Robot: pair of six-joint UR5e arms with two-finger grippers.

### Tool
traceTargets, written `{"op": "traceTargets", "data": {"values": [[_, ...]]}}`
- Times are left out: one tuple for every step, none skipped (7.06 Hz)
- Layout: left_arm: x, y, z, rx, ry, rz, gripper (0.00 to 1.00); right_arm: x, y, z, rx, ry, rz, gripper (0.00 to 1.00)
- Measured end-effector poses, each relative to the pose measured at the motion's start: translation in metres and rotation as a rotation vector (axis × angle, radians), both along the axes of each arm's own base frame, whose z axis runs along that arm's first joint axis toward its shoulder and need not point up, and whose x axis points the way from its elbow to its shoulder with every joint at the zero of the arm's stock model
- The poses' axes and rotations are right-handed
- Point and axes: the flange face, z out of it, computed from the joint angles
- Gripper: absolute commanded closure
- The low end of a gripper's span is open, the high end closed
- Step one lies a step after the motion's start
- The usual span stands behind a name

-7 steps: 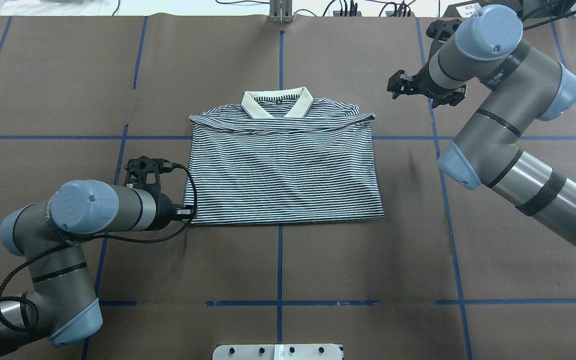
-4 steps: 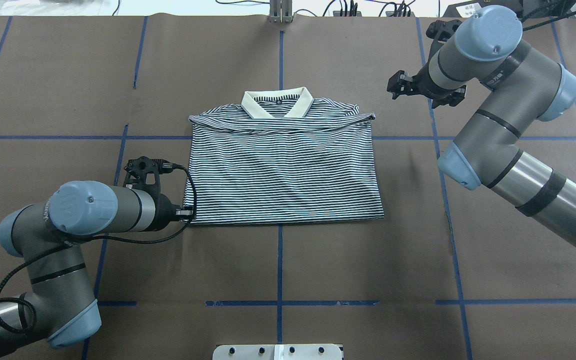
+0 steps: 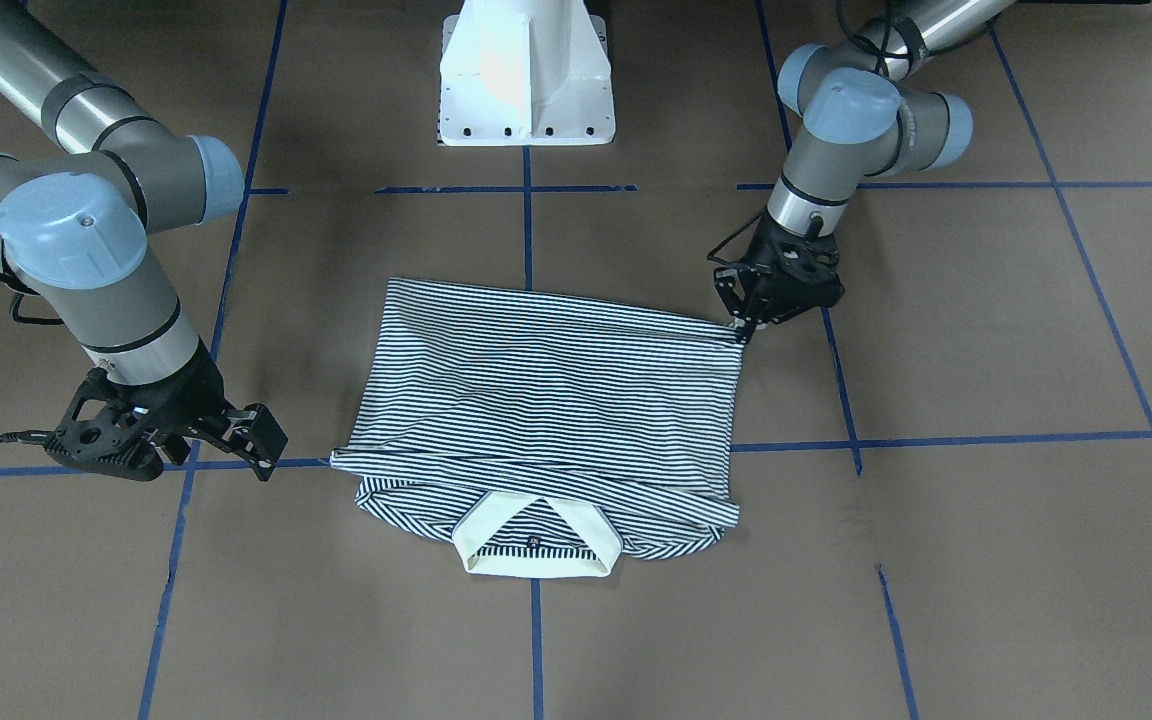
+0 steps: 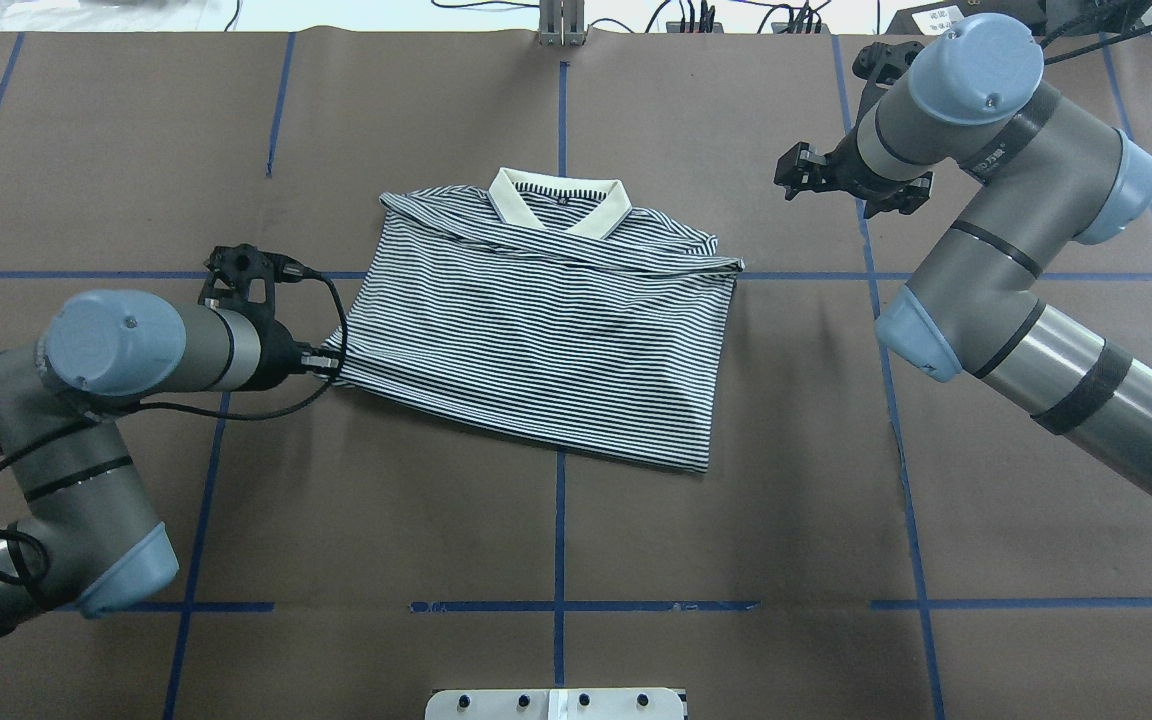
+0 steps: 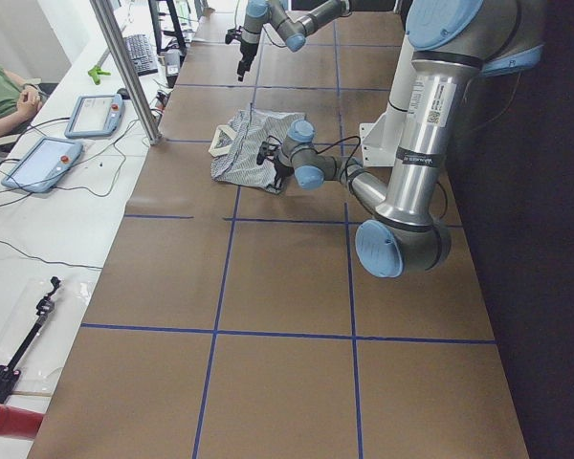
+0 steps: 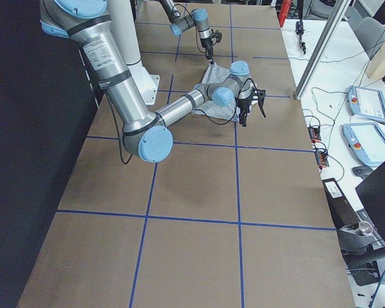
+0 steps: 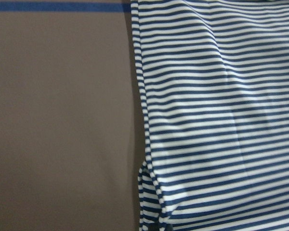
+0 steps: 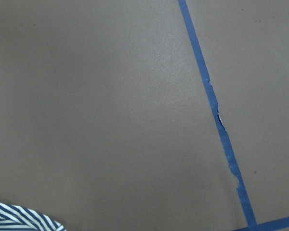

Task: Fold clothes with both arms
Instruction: 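Grasp the folded shirt edge with the left gripper and drag it toward the right gripper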

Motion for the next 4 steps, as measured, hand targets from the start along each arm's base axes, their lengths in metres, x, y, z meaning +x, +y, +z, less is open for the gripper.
{"op": "traceTargets", "data": {"values": [[-0.017, -0.035, 0.012, 0.029, -0.044, -0.025, 1.0, 0.0, 0.0, 0.0, 0.0, 0.0, 0.001, 0.0], [-0.024, -0.073, 0.017, 0.041, -0.074, -0.058, 1.0, 0.0, 0.0, 0.0, 0.0, 0.0, 0.001, 0.0], [-0.021, -0.116, 0.017, 0.045, -0.103, -0.106, 1.0, 0.0, 0.0, 0.001, -0.001, 0.001, 0.001, 0.0], [-0.014, -0.168, 0.017, 0.056, -0.137, -0.162, 1.0, 0.0, 0.0, 0.001, -0.001, 0.001, 0.001, 0.0]]}}
